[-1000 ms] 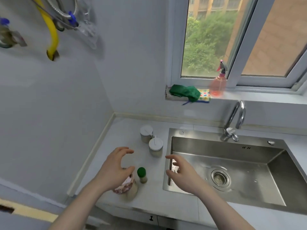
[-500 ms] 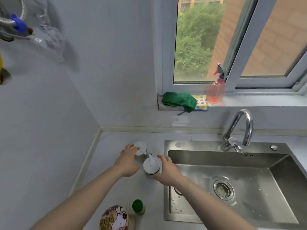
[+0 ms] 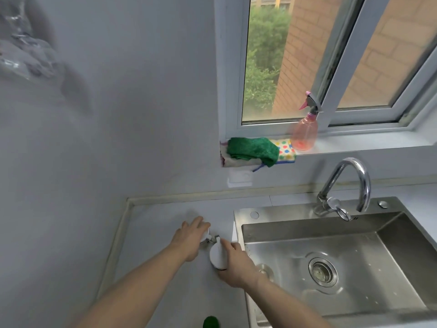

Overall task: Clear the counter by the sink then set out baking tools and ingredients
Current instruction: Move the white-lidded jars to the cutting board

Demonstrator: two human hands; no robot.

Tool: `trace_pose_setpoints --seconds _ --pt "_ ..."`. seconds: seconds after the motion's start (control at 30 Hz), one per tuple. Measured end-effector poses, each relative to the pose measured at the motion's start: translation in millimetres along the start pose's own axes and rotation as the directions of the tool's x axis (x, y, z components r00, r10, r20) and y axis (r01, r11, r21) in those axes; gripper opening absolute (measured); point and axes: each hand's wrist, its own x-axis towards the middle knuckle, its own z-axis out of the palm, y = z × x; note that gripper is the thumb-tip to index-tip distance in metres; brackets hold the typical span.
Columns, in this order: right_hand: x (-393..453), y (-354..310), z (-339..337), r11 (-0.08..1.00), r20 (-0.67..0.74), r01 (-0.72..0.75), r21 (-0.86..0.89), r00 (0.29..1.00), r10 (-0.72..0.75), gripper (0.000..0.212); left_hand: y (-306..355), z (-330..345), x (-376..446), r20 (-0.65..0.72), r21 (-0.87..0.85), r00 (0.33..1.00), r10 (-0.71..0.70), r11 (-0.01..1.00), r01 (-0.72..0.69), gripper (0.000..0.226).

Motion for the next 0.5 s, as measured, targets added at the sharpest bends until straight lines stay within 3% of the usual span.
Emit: trace_pose_setpoints --seconds 0.2,0.37,0.5 --pt "-4.4 -5.6 20.3 0.998 -0.107 -0.051 -0.044 0.993 0.046 0.081 -12.1 6.0 -5.8 0.03 -0.005 0.998 -0.06 0.998 0.06 0.079" --pt "-12.6 -6.4 24.0 0.996 -0.149 -0.085 -0.001 0.985 0.084 0.06 -23.4 17.2 -17.3 0.024 -0.022 0.995 -0.101 0.995 0.102 0.077" --pt "-22.4 -6.6 26.7 0.993 -0.177 -0.108 0.052 0.977 0.115 0.076 -34.7 33.5 -29.6 -0.014 -0.067 0.994 -0.111 0.992 0.11 0.078"
